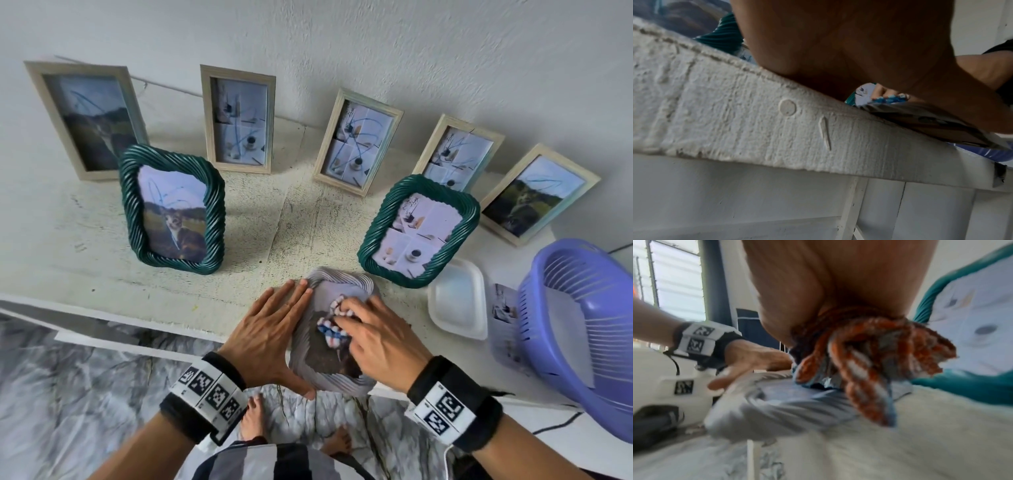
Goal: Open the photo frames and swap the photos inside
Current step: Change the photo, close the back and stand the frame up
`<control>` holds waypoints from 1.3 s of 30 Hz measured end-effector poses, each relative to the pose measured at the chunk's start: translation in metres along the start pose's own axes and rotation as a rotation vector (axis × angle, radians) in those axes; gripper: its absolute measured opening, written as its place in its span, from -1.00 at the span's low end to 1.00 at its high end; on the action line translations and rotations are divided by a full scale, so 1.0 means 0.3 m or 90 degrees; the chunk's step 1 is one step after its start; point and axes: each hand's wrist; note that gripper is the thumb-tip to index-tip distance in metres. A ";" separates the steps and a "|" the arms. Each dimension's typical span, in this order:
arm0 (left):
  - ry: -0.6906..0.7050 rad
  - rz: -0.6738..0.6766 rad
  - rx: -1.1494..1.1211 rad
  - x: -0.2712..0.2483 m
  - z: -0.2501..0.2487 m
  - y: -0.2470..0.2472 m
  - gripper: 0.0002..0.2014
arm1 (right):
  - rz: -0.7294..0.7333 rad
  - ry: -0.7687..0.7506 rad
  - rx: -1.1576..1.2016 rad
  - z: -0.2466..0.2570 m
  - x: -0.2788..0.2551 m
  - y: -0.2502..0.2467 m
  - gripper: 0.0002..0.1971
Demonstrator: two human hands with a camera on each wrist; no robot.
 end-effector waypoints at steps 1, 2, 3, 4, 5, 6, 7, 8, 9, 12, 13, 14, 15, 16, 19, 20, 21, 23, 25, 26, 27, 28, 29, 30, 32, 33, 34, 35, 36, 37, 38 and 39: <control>0.000 -0.001 0.001 -0.001 0.000 -0.001 0.53 | 0.009 0.016 -0.044 -0.023 0.010 0.003 -0.62; 0.000 -0.002 0.002 -0.001 -0.001 -0.001 0.53 | 0.003 0.046 -0.069 -0.035 0.030 -0.003 -0.59; 0.001 -0.003 0.004 -0.001 -0.001 -0.003 0.53 | -0.017 0.073 -0.078 -0.040 0.055 -0.008 -0.56; 0.001 -0.004 0.004 -0.002 -0.002 -0.004 0.53 | -0.038 0.092 -0.071 -0.028 0.078 -0.016 -0.55; 0.000 -0.005 0.004 -0.002 -0.002 -0.006 0.52 | -0.050 0.095 -0.059 -0.008 0.099 -0.017 -0.54; -0.002 -0.006 0.002 -0.003 -0.002 -0.007 0.52 | -0.061 0.081 -0.039 0.018 0.110 -0.015 -0.52; -0.004 -0.005 -0.003 -0.002 -0.004 -0.007 0.52 | -0.060 0.056 -0.023 0.042 0.106 -0.005 -0.51; -0.004 -0.004 -0.008 -0.002 -0.005 -0.007 0.52 | -0.050 0.027 -0.001 0.060 0.088 0.008 -0.51; -0.003 -0.001 -0.012 -0.002 -0.006 -0.007 0.52 | -0.038 0.005 0.022 0.071 0.055 0.020 -0.53; -0.003 -0.009 -0.018 -0.001 -0.005 -0.007 0.52 | -0.029 -0.023 0.047 0.055 -0.053 0.019 -0.60; -0.002 -0.011 -0.018 0.000 -0.006 -0.009 0.52 | -0.036 -0.017 0.035 0.040 -0.066 0.010 -0.58; -0.002 -0.011 -0.015 -0.001 -0.005 -0.009 0.51 | -0.042 0.007 0.028 0.024 -0.064 0.002 -0.55; -0.002 -0.011 -0.010 0.000 -0.005 -0.009 0.50 | -0.051 0.041 0.020 0.006 -0.043 -0.004 -0.52; -0.002 -0.010 -0.004 0.000 -0.005 -0.010 0.49 | -0.066 0.076 0.006 -0.008 -0.014 -0.013 -0.50; 0.003 -0.004 0.006 -0.002 -0.005 -0.010 0.46 | -0.078 0.124 -0.021 -0.009 0.046 -0.016 -0.48; 0.002 -0.006 0.005 -0.002 -0.004 -0.010 0.46 | -0.084 0.115 -0.024 0.002 0.045 -0.010 -0.47; 0.003 -0.005 0.003 -0.002 -0.003 -0.008 0.45 | -0.089 0.097 -0.019 0.020 0.029 -0.005 -0.47; 0.007 -0.005 0.002 -0.002 -0.003 -0.004 0.43 | -0.088 0.041 0.006 0.053 -0.032 0.014 -0.46; 0.007 -0.005 0.003 -0.003 -0.002 -0.001 0.42 | -0.075 -0.010 0.019 0.066 -0.106 0.029 -0.46; 0.004 -0.004 0.007 -0.002 -0.001 -0.001 0.42 | -0.067 -0.016 0.015 0.060 -0.131 0.031 -0.46; 0.001 -0.004 0.010 -0.003 0.001 -0.002 0.42 | -0.066 -0.010 0.008 0.044 -0.139 0.029 -0.47; -0.001 -0.006 0.012 -0.002 0.001 -0.003 0.42 | -0.065 0.014 0.002 0.024 -0.133 0.024 -0.48; -0.001 -0.007 0.014 -0.003 0.000 -0.004 0.41 | -0.064 0.048 -0.006 0.005 -0.114 0.015 -0.50; 0.000 -0.008 0.018 -0.003 -0.001 -0.007 0.40 | -0.069 0.086 -0.019 -0.011 -0.086 0.005 -0.51; 0.000 -0.008 0.026 -0.003 -0.004 -0.013 0.36 | -0.082 0.145 -0.046 -0.014 -0.027 -0.004 -0.50; 0.001 -0.009 0.030 -0.002 -0.005 -0.016 0.34 | -0.091 0.157 -0.052 0.000 -0.009 -0.002 -0.48; 0.001 -0.008 0.034 -0.002 -0.007 -0.016 0.33 | -0.102 0.153 -0.046 0.024 -0.006 0.007 -0.47; 0.000 -0.005 0.039 0.000 -0.006 -0.016 0.33 | -0.111 0.128 -0.030 0.051 -0.016 0.017 -0.47; 0.000 -0.003 0.041 0.001 -0.005 -0.013 0.33 | -0.111 0.087 -0.010 0.077 -0.041 0.032 -0.48; 0.000 -0.001 0.042 0.001 -0.005 -0.012 0.33 | -0.103 0.036 0.006 0.098 -0.076 0.043 -0.49; 0.000 -0.002 0.042 0.000 -0.004 -0.011 0.33 | -0.091 -0.006 0.012 0.107 -0.112 0.048 -0.50; 0.000 -0.004 0.043 0.000 -0.004 -0.010 0.32 | -0.085 -0.026 0.009 0.100 -0.137 0.047 -0.51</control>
Point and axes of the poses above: each hand's wrist, its own x-axis towards the middle knuckle, its own y-axis out of the palm, z = x × y, and after that the axes turned 2 degrees about -z, right-handed
